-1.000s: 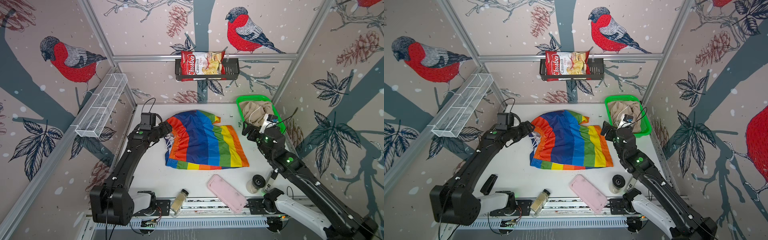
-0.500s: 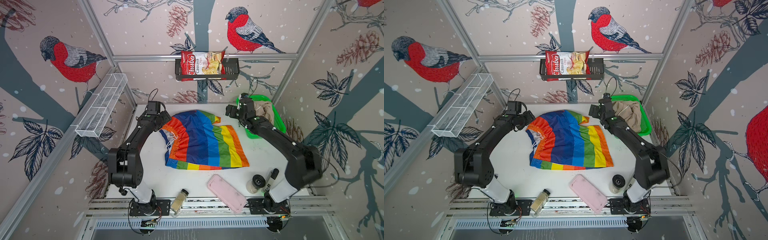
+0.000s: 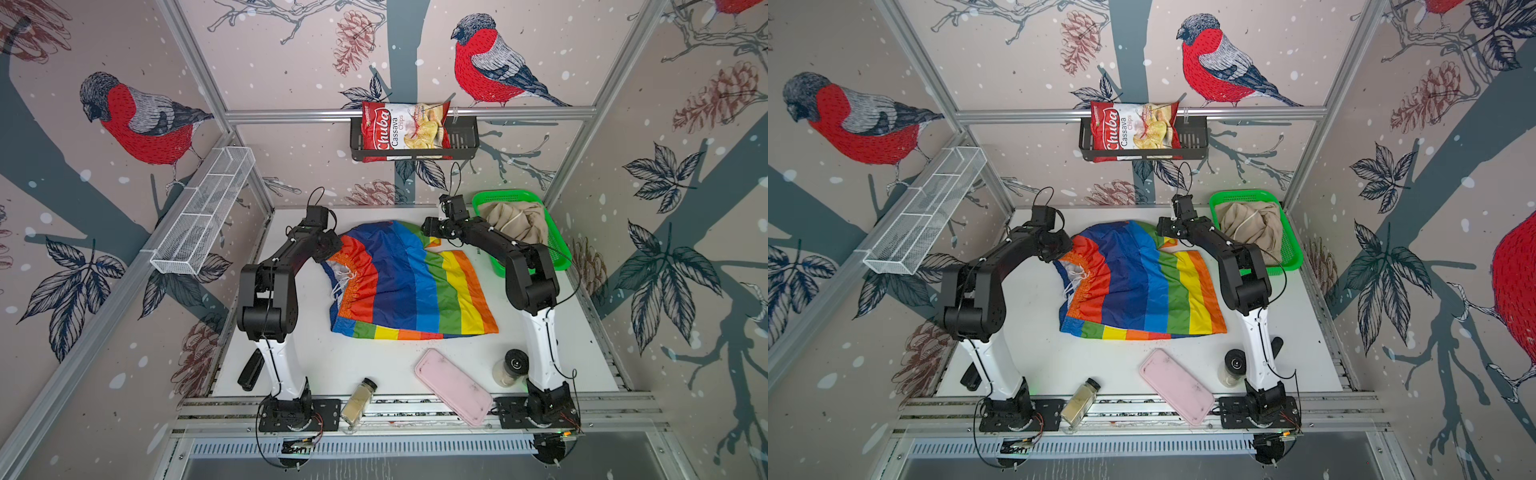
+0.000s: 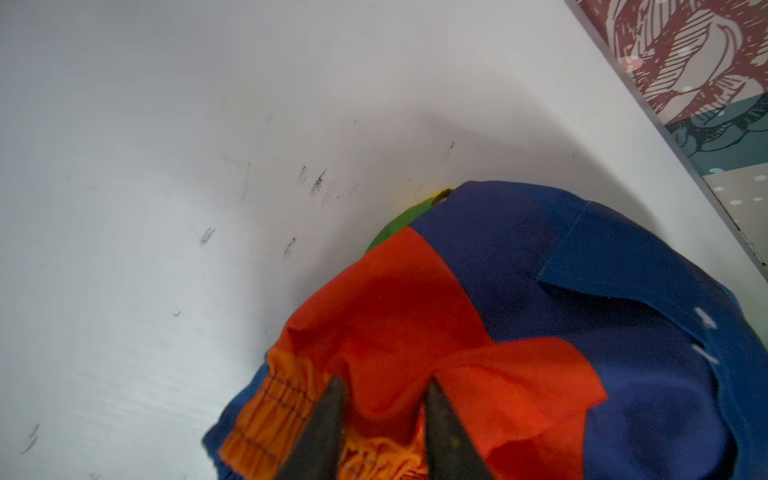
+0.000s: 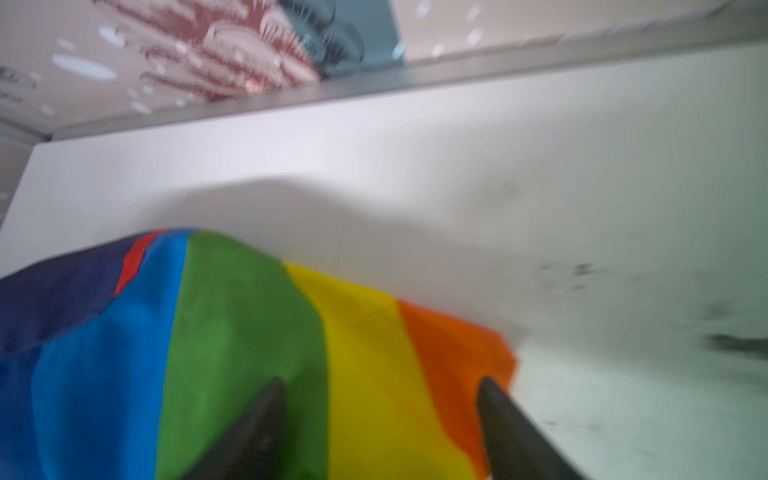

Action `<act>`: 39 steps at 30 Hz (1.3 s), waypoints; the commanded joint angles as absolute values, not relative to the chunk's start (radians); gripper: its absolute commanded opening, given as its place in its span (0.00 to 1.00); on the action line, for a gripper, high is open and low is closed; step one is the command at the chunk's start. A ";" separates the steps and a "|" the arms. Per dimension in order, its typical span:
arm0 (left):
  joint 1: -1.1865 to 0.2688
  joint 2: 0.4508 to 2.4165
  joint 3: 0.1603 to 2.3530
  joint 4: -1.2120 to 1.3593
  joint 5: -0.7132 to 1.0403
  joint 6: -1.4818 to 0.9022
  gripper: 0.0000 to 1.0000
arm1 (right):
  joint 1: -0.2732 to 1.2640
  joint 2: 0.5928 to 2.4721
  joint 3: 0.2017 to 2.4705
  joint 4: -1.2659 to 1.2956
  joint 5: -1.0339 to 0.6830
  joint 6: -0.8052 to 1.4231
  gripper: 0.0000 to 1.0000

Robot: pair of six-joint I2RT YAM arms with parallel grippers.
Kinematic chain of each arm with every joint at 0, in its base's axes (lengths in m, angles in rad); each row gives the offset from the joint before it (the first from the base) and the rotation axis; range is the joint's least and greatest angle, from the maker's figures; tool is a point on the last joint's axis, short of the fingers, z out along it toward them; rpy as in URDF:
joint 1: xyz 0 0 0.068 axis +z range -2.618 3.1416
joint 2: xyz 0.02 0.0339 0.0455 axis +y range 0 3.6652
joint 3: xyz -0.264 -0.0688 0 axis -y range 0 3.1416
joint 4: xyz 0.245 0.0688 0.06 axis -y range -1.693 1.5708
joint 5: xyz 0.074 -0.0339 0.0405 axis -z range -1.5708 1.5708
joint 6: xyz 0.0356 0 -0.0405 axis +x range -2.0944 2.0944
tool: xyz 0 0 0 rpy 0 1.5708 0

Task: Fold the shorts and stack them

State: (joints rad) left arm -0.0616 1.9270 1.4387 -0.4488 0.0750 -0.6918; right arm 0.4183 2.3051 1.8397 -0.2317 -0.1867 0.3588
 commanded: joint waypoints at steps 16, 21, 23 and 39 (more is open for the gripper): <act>-0.044 1.693 1.529 -0.385 0.189 -0.655 0.00 | 0.411 1.812 1.479 0.066 -0.122 0.336 0.00; -0.033 1.554 1.419 -0.237 0.202 -0.637 0.00 | 0.424 1.612 1.245 0.215 0.031 0.303 0.00; -0.030 1.512 1.386 -0.182 0.196 -0.633 0.00 | 0.425 1.580 1.191 0.248 0.096 0.287 0.01; -0.028 1.515 1.389 -0.066 0.312 -0.623 0.00 | 0.417 1.702 1.310 0.086 0.199 0.314 0.08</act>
State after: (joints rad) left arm -0.0334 1.5124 1.3735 -0.1570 0.3134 -0.6296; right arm 0.4187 1.7008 1.2964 0.1032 0.1436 0.3145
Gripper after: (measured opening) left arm 0.060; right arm 0.079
